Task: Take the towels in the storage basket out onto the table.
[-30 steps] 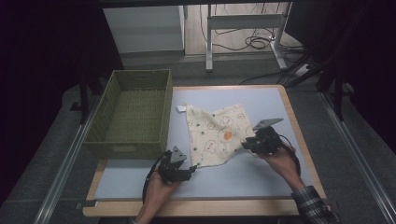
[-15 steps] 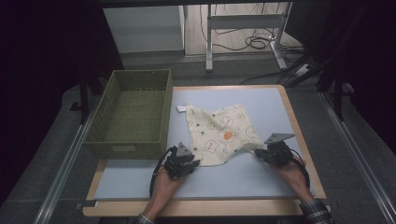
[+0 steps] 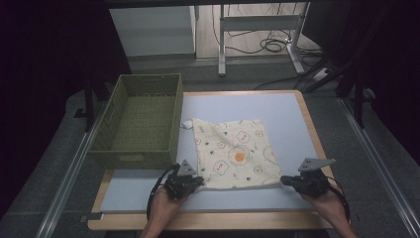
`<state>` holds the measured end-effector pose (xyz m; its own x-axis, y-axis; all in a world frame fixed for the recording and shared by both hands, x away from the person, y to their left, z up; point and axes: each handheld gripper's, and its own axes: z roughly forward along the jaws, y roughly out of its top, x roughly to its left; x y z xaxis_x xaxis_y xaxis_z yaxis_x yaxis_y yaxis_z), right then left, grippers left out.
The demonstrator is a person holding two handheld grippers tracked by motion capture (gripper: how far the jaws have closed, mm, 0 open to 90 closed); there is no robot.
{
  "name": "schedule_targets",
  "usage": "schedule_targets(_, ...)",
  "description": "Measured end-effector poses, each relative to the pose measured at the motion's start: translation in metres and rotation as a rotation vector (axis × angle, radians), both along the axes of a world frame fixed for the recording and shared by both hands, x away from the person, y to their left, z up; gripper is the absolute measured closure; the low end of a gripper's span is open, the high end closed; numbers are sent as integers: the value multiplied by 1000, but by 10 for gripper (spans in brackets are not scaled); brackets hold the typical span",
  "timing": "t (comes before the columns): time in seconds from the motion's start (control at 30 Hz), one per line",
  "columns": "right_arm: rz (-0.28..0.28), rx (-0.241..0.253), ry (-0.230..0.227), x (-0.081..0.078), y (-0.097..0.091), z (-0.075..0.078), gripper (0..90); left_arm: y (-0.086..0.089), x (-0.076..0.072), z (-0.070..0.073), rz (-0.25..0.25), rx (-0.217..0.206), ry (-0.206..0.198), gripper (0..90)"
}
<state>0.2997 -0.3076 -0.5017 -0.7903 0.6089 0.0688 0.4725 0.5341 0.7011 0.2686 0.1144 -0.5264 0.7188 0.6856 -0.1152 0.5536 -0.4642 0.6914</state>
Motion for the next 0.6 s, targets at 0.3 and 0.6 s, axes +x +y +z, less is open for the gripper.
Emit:
schedule_targets(0.3, -18, 52, 29, -11, -10, 1, 691, 9, -1, 8, 49, 12, -23, 554)
schedule_targets(0.6, -94, 19, -7, 48, 7, -2, 662, -10, 30, 6, 62, 44, -70, 446)
